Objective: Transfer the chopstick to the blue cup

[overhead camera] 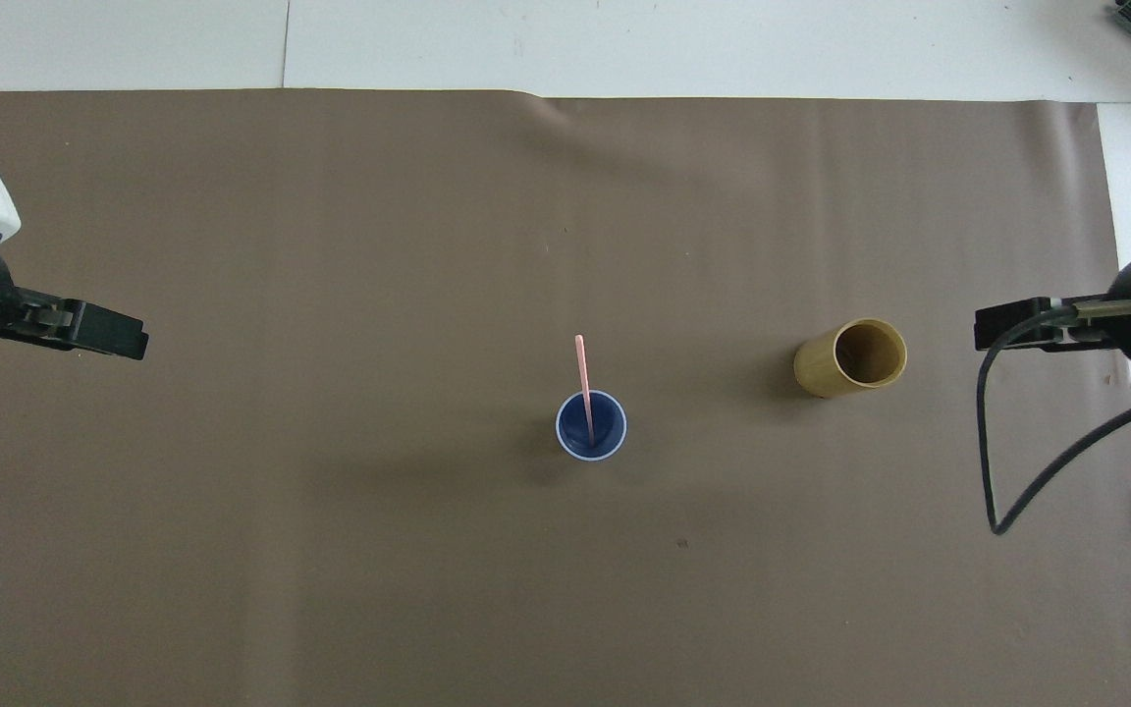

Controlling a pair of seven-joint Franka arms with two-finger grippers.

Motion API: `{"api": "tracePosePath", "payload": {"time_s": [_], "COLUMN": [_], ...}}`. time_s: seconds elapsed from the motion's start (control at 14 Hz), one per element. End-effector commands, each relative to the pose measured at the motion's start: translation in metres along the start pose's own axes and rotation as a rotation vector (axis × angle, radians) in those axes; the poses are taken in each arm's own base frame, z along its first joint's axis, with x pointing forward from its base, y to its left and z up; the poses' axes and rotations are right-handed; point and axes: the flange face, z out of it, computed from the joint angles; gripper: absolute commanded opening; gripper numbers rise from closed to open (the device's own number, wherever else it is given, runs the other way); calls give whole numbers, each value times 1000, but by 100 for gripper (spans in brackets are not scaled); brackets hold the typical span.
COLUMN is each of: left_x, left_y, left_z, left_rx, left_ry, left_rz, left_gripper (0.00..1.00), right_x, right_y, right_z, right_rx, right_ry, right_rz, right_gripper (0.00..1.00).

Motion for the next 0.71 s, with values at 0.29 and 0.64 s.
{"api": "tracePosePath", "payload": {"time_s": [0.29, 0.64], "left_x": [-2, -3], "left_y": [-7, -18], "left_z": [-5, -5], "left_rx": [16, 16], "left_ry": [-10, -8], "left_rz": [-3, -23], "left_gripper": [100, 100], "right_x": [0, 0], "right_y": [11, 3], "right_z": [11, 9], "right_rx": [35, 50], "right_ry": [-56, -47], "right_rz": [46, 82], "right_gripper": [100, 100]}}
